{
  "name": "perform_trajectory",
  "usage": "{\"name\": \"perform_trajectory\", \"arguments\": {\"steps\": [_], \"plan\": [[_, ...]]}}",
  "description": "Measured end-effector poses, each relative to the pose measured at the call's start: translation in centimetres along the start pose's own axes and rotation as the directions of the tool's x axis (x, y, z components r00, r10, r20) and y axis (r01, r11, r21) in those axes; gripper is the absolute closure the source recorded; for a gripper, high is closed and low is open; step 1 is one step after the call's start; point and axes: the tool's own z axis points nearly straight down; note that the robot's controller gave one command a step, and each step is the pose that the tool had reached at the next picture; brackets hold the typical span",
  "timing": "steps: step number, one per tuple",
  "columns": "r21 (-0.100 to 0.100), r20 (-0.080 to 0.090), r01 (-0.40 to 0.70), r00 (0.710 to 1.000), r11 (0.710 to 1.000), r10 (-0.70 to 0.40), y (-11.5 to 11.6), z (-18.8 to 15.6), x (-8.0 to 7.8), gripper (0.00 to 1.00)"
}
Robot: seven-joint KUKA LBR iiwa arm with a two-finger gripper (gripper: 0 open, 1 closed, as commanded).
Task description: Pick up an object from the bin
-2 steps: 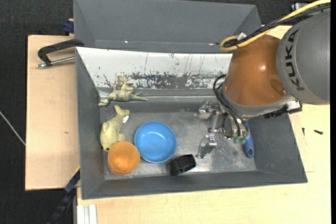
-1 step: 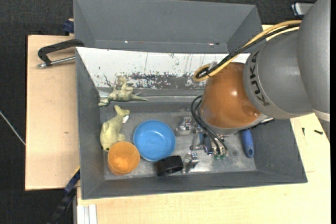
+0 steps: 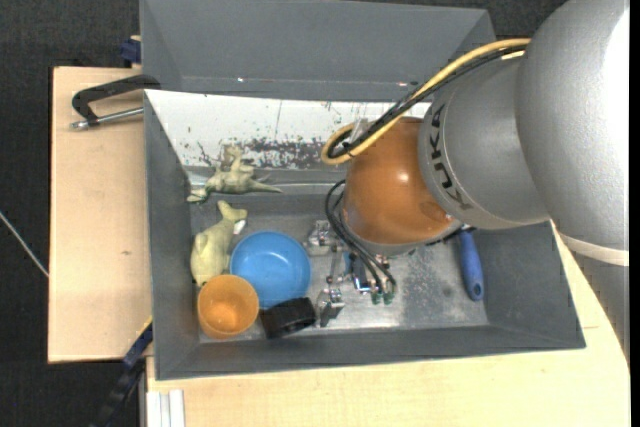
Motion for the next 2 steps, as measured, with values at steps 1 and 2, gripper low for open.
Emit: {"name": "perform_trajectory", "arguments": {"steps": [1,2], "plan": [[0.003,-0.004,-0.029,1.000,1.000,0.029,10.70,0.12,-0.29,0.00],[-0.003,-0.004,-0.035,0.999,0.999,0.035,10.83,0.00,-0.32,1.00]]}}
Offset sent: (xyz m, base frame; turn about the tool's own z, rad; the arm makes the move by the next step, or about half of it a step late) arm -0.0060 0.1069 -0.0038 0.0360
